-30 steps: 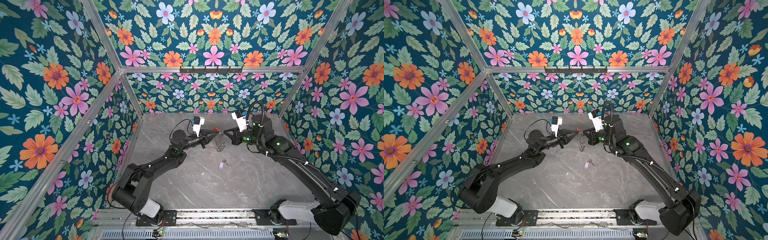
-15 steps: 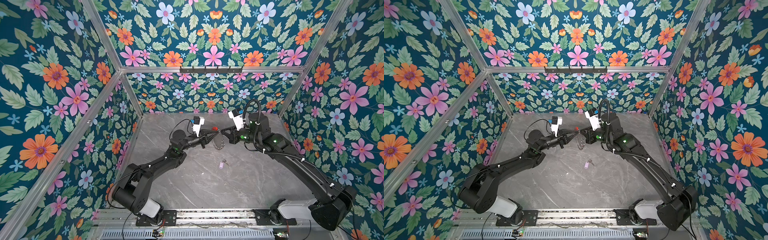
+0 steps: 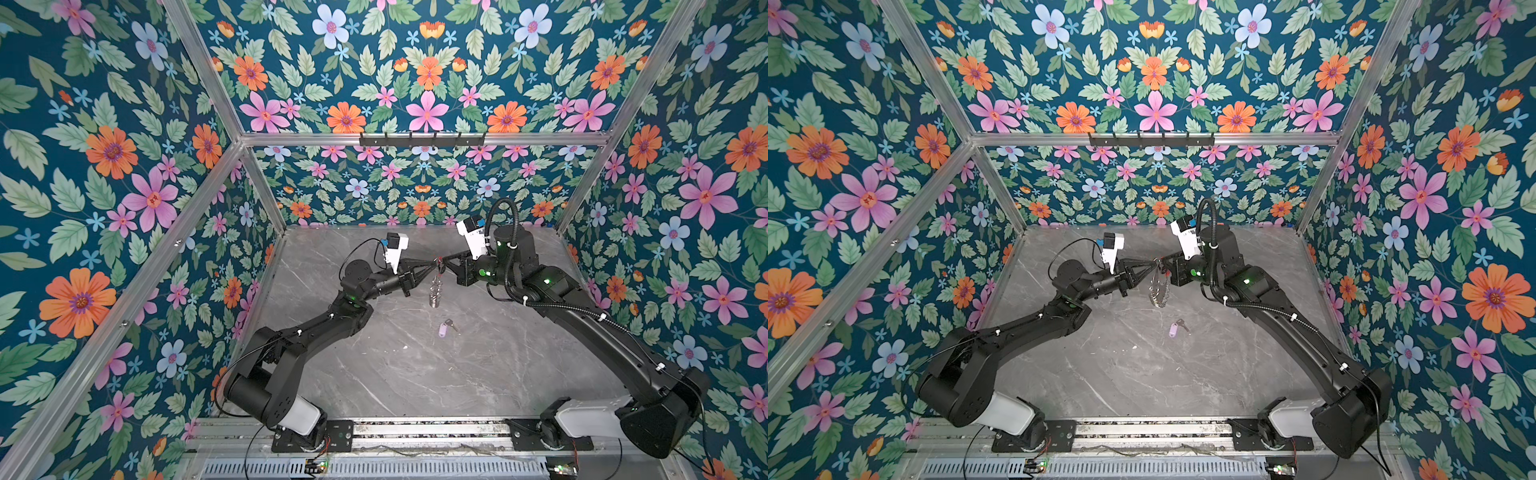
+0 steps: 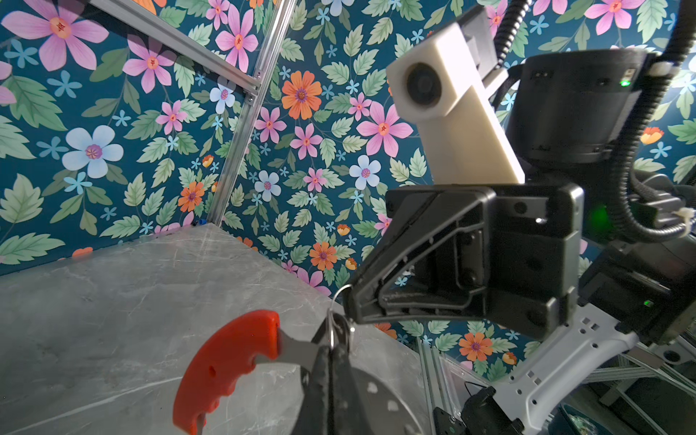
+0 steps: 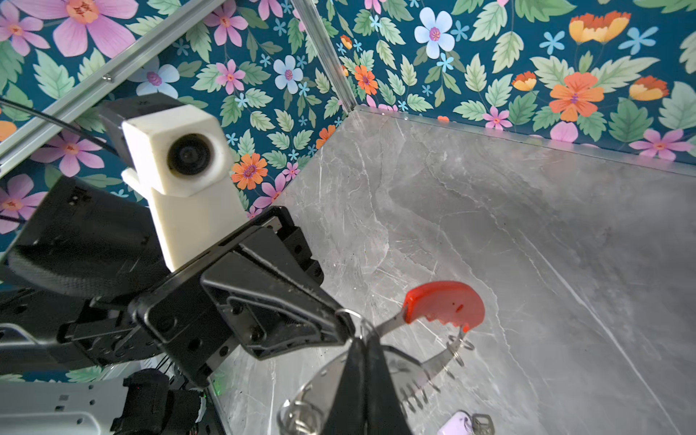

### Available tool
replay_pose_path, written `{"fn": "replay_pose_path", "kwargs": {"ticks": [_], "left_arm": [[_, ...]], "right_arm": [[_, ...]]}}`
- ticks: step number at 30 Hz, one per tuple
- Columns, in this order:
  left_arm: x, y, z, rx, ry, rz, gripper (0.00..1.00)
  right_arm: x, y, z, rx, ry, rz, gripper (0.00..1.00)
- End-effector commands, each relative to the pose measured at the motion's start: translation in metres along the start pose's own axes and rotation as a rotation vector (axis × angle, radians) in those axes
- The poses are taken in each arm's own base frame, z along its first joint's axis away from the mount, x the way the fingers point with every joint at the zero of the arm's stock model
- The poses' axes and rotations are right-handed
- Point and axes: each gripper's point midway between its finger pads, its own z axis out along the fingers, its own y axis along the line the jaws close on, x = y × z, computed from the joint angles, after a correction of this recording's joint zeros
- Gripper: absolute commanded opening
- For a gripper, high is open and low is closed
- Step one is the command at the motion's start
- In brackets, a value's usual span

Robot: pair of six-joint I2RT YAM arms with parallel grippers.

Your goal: Put the keys on the keyring

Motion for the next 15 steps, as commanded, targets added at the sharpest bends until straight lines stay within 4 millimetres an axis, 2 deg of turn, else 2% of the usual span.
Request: {"fn": "replay_pose_path", "kwargs": {"ticks": [1, 9, 15], "left_arm": [[-0.01, -0.011, -0.001, 0.037, -0.038, 0.049, 0.0], [-0.014, -0.013, -0.004, 0.036, -0.067, 0.066, 0.0], [-0.025, -0.015, -0.016, 0.006, -0.173, 0.105, 0.0]], "right_arm": [[-0.002, -0.009, -0.002, 0.054, -0.013, 0.006, 0.0], [0.006, -0.014, -0.001, 0.063, 0.004, 0.021, 0.0], [0.016, -0.013, -0.001, 0.038, 0.025, 0.048, 0.0]]}}
